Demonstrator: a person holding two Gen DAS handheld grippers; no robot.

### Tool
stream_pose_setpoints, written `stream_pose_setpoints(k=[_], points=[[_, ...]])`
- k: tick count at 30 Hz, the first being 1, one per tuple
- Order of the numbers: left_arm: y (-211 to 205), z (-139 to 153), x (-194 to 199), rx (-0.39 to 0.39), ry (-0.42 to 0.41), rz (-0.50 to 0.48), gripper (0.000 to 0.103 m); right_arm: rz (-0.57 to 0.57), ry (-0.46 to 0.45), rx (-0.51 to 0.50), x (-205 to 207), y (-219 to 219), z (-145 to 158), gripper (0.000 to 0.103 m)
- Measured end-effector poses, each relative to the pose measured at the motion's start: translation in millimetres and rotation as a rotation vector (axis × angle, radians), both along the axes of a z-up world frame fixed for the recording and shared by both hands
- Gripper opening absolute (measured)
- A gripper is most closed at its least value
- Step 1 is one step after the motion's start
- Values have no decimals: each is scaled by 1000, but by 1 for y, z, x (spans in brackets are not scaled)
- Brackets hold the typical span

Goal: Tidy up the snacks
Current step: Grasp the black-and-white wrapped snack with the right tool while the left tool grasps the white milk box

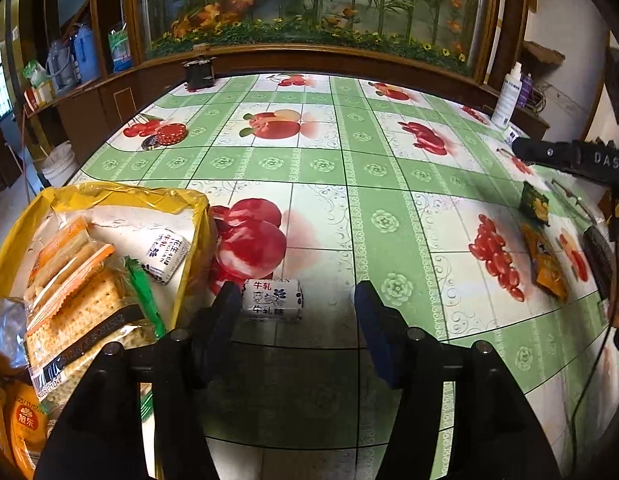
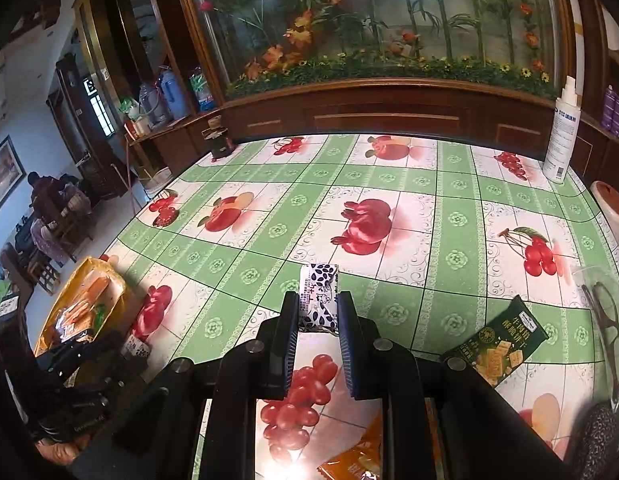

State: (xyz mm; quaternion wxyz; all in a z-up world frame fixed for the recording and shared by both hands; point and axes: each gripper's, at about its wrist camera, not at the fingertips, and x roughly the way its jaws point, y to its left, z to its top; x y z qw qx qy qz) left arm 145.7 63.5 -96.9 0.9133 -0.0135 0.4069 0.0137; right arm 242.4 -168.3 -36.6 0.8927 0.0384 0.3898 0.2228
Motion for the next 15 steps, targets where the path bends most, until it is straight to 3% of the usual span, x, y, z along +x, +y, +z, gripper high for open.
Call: stream_pose_setpoints(k=[3, 4, 5, 15], points=[[1, -1, 0, 25, -3, 15, 45, -6, 4, 6, -4, -2, -1, 20], [2, -2, 1, 24, 1, 15, 31, -8, 6, 12, -5, -3, -1, 20], [3, -2, 3, 23, 5, 20, 27, -11, 8, 15, -7, -5, -1, 20], [-11, 10, -9, 79, -6, 10, 26, -12, 7, 37, -43, -3, 4, 20]])
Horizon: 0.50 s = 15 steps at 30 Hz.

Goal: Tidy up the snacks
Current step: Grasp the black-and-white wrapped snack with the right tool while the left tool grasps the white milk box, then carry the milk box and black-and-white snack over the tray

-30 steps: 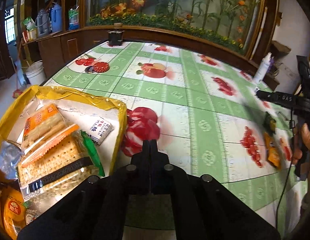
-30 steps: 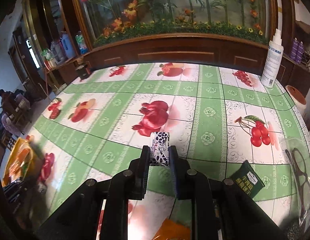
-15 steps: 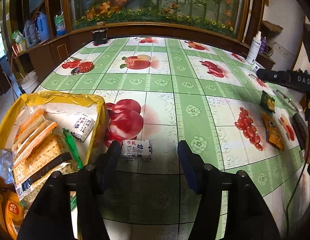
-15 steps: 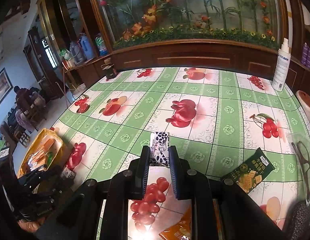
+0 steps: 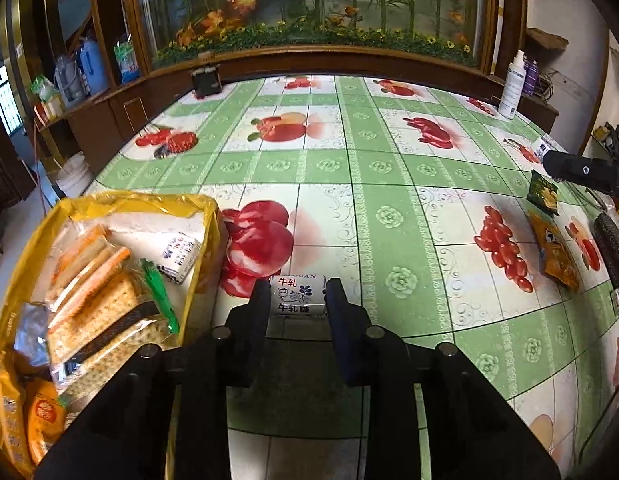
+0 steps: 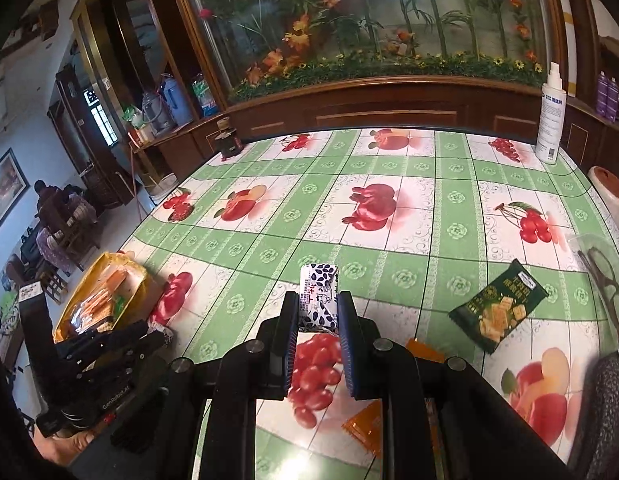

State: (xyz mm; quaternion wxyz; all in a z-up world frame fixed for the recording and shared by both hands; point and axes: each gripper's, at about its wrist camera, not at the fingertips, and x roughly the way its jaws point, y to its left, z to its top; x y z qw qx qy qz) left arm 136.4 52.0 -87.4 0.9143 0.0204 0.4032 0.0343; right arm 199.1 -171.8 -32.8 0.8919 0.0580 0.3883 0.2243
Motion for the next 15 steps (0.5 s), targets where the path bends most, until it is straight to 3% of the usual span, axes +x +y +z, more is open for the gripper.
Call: stream_pose_setpoints(k=[15], points=[[21, 61, -68, 41, -122, 79, 26, 104, -47, 50, -87, 53, 32, 19]])
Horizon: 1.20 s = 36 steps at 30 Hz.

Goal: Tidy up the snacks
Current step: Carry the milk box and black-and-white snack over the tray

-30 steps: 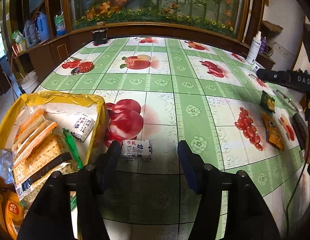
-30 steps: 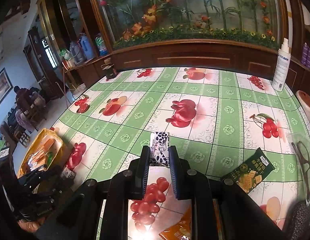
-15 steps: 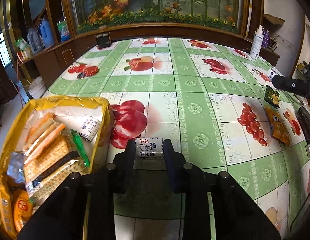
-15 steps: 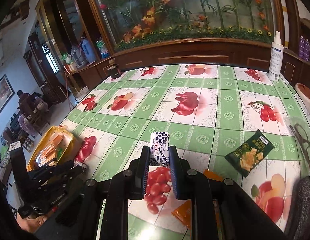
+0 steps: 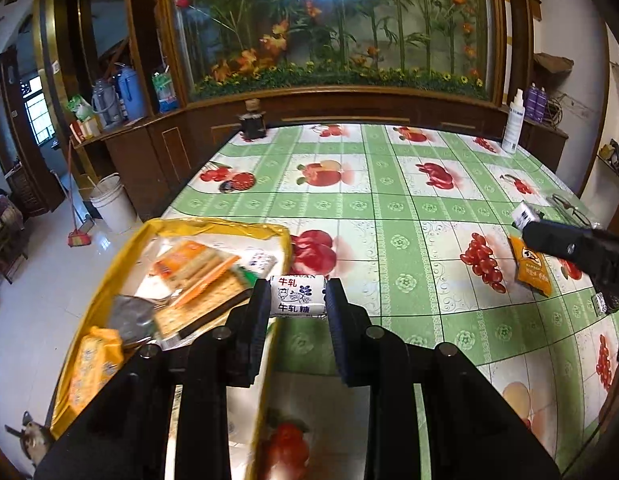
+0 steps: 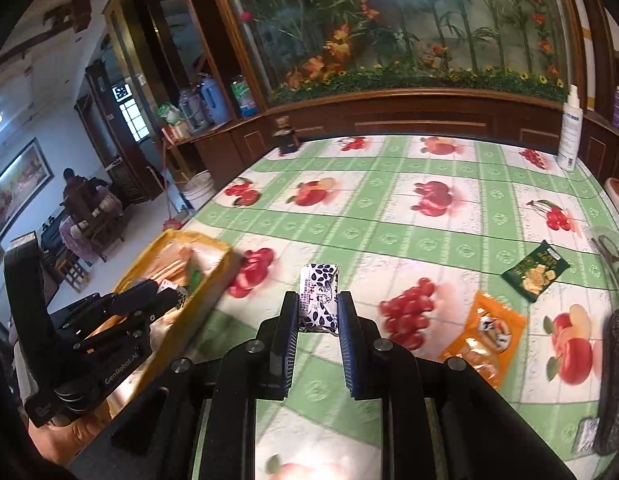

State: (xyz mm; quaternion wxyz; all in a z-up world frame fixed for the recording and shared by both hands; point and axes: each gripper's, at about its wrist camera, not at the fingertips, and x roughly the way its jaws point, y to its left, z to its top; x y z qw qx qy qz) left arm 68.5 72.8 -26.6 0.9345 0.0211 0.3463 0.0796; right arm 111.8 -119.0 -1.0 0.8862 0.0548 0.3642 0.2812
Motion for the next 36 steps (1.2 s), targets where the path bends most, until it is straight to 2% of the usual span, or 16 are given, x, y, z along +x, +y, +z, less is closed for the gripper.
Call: stream_pose_setpoints(k=[8, 18, 26, 36], points=[[34, 14, -38, -6, -39, 68, 26, 99, -25, -1, -36, 55, 9, 19], [81, 19, -68, -34, -75, 155, 26, 187, -63, -24, -57, 117, 19, 19], [106, 14, -76, -56, -77, 193, 26, 219, -68, -29, -54, 152, 19, 19], [127, 0, -76, -86, -53, 224, 26, 220, -32, -32, -35, 177, 0, 19]])
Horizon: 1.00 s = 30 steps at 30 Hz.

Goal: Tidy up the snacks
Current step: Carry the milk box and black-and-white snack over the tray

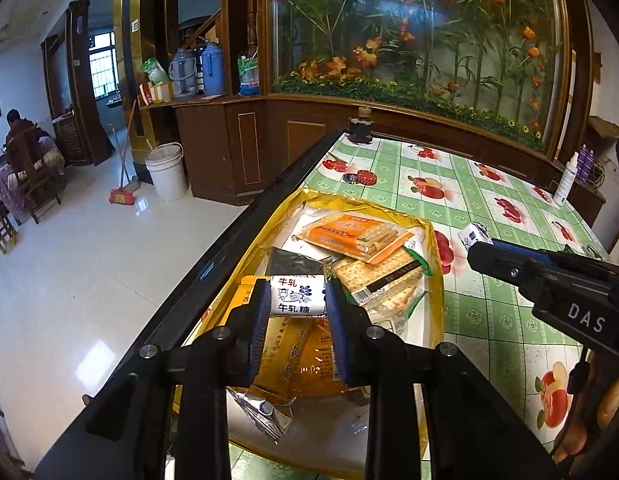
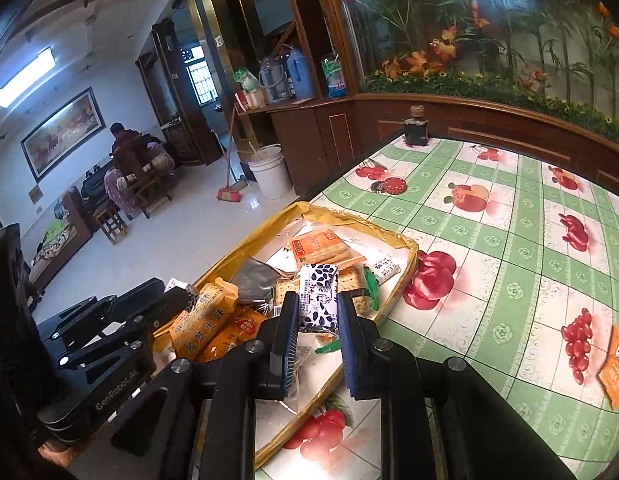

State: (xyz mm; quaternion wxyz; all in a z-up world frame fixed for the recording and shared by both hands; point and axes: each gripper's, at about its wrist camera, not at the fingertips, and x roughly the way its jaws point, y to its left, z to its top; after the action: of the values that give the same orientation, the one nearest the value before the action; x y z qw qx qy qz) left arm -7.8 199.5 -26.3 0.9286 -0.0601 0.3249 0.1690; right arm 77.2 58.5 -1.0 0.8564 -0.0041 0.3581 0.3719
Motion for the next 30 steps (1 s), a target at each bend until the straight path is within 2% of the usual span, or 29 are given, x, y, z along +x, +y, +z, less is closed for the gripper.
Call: stream_pose_setpoints(k=[14, 30], points=[[-3, -22, 9, -16, 50, -17, 26, 21, 57, -49, 24, 39, -36, 19], [-21, -22, 11, -21, 48, -76, 26, 13, 75, -57, 36, 50, -47, 19]])
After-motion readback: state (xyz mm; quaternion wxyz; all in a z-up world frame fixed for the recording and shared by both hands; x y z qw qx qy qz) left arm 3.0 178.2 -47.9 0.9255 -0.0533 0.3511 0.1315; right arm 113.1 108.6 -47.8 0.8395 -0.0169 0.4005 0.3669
